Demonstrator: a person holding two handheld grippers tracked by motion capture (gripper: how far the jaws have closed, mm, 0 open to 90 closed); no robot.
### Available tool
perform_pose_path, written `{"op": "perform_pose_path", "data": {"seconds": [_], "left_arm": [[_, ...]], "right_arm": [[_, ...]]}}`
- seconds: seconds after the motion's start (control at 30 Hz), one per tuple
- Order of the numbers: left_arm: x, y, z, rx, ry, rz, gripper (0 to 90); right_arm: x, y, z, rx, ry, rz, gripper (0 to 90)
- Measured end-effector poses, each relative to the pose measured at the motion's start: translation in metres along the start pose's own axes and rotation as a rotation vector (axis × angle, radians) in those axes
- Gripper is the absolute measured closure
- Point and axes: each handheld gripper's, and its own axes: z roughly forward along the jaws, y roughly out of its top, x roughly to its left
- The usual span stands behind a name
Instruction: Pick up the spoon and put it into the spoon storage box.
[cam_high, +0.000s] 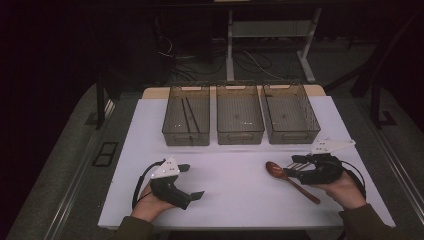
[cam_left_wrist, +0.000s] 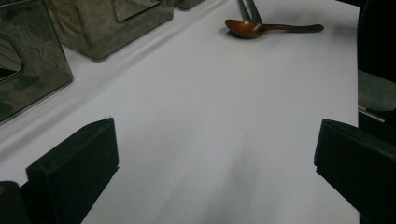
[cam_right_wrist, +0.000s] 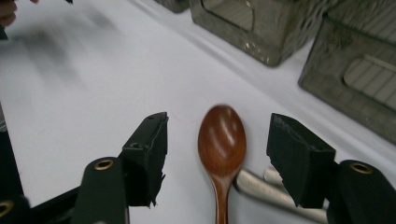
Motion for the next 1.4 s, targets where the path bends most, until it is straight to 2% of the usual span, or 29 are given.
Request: {"op": "perform_pose_path", "data": {"seconds": [0.27, 0.53, 0.67, 0.9, 1.0, 1.13, 1.4], "left_arm": [[-0.001, 0.0, 0.0, 0.003, 0.002, -0.002, 0.0], [-0.001, 0.0, 0.001, 0.006, 0.003, 0.001, 0.0], [-0.001, 0.0, 0.001, 0.005, 0.003, -0.001, 0.0], [-0.001, 0.0, 0.001, 0.008, 0.002, 0.002, 0.0], [-0.001, 0.0, 0.001, 0.007, 0.002, -0.001, 0.0], [-0.002, 0.0, 0.001, 0.009, 0.001, -0.001, 0.0], [-0.002, 0.0, 0.001, 0.005, 0.003, 0.0, 0.0]], "right_arm": [[-0.002, -0.021, -0.001, 0.085, -0.024, -0.005, 50.7], [-0.004, -0.036, 0.007, 0.17, -0.038, -0.009, 61.1], [-0.004, -0.037, 0.013, 0.18, -0.029, -0.015, 64.8], [-0.002, -0.039, 0.022, 0.217, -0.054, -0.054, 71.0], [-0.001, -0.039, 0.024, 0.219, -0.064, -0.073, 74.8], [0.0, -0.04, 0.024, 0.219, -0.065, -0.075, 80.1], [-0.002, -0.039, 0.024, 0.224, -0.06, -0.081, 81.6]]}}
